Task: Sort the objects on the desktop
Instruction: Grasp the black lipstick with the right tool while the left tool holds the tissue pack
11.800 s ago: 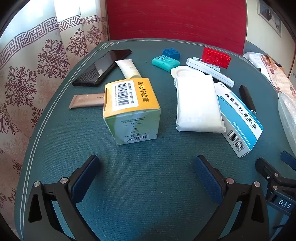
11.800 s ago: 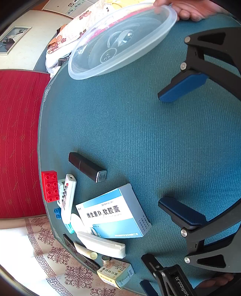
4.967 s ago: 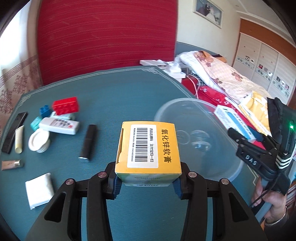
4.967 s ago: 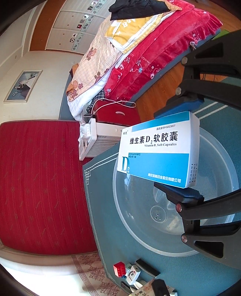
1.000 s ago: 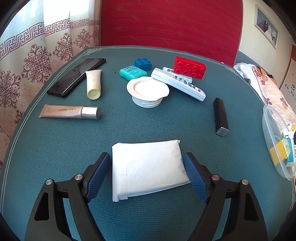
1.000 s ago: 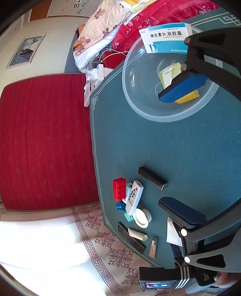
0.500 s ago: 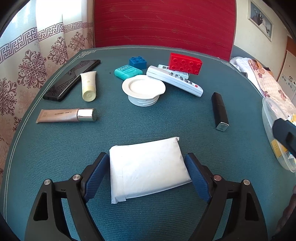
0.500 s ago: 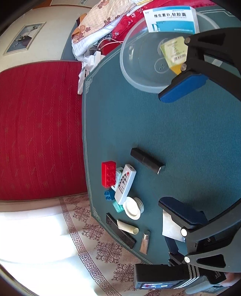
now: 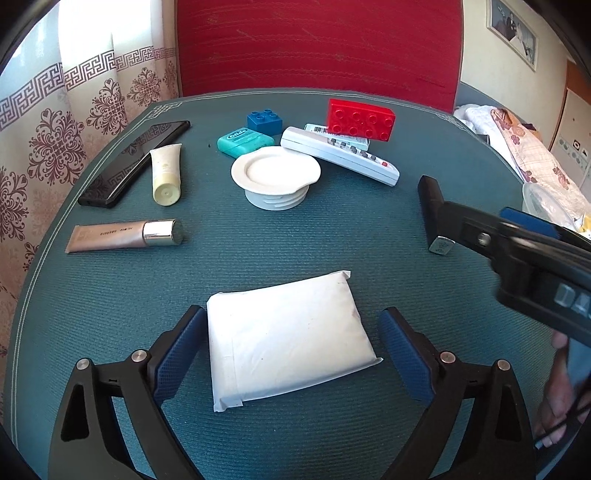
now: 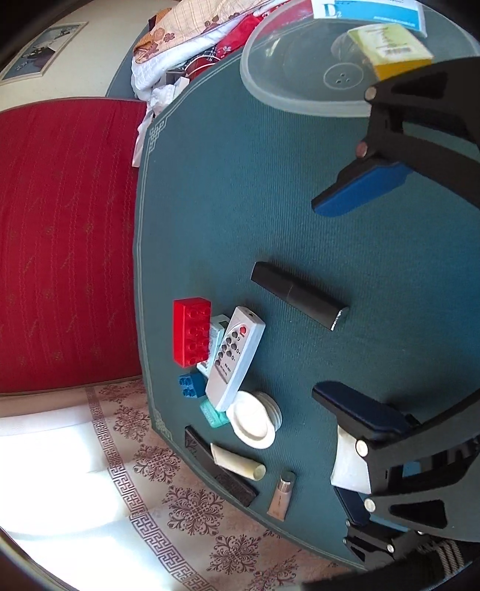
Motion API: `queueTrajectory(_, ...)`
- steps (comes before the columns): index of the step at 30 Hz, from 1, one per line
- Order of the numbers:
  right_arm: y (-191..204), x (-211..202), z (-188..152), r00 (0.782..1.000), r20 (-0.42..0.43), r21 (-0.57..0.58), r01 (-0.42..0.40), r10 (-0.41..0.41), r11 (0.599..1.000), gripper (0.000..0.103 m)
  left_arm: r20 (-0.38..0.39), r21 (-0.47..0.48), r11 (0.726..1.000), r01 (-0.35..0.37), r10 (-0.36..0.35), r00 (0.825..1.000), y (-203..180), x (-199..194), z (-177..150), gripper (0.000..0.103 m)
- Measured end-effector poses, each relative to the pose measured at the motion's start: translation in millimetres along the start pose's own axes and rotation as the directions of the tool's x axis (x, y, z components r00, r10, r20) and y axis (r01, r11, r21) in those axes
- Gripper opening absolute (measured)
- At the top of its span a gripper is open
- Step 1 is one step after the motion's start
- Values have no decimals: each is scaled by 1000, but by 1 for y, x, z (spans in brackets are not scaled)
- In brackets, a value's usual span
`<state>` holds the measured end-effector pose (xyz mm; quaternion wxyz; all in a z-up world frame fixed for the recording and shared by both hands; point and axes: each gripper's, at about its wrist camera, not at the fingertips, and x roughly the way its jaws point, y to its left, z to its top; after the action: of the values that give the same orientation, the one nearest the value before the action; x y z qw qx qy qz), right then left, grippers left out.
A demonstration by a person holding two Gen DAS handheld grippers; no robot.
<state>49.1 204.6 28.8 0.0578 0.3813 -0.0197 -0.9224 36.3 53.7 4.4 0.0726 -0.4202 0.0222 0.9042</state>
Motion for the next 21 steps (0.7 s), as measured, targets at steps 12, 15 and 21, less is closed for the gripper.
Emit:
queueTrajectory(12,-6,39,13,996,-81,13,34,-33,999,65,-1,6,1000,-9,9,1000,0,3,0,97)
queueTrajectory(15,-4,46,16,995,-82,-4,55,-55,998,62,-1,7,1000,-10,10,1000,0,2,0,97)
queueTrajectory(21,-2,49,18,994,-67,-36,80,-82,996,49,-1,10,1000,-11,11,1000,0,3,1,97)
